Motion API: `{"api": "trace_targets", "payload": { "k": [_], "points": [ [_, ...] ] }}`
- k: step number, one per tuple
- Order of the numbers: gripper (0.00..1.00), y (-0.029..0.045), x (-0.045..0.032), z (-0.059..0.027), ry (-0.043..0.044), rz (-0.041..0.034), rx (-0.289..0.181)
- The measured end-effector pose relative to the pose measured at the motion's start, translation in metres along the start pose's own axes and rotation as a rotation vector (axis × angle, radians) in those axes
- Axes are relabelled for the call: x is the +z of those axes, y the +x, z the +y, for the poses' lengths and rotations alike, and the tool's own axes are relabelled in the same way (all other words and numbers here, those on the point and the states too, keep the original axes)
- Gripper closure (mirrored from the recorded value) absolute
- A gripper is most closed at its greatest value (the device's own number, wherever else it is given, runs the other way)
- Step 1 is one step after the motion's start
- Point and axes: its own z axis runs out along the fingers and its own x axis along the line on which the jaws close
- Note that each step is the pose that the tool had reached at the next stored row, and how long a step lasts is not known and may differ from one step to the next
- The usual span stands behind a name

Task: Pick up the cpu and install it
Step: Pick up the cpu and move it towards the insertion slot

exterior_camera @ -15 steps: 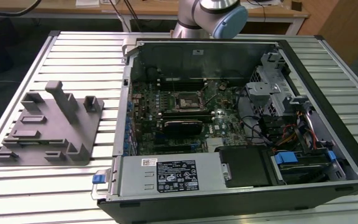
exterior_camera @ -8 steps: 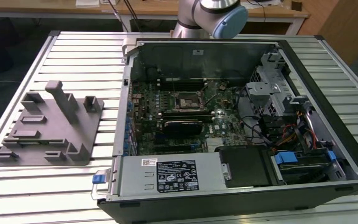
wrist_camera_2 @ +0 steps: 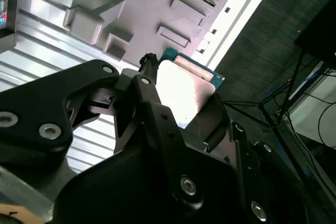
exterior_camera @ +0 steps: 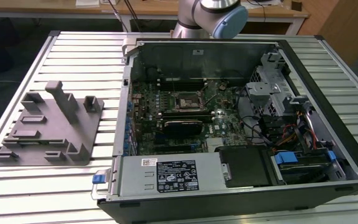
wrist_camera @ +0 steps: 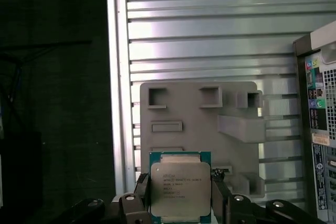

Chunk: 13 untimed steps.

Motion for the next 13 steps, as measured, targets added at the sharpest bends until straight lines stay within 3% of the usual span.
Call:
{"api": "trace_targets", "payload": {
  "k": [13],
  "points": [
    [0.45, -0.0240, 0.0008, 0.0017, -0.0001, -0.0001, 0.000]
  ]
}}
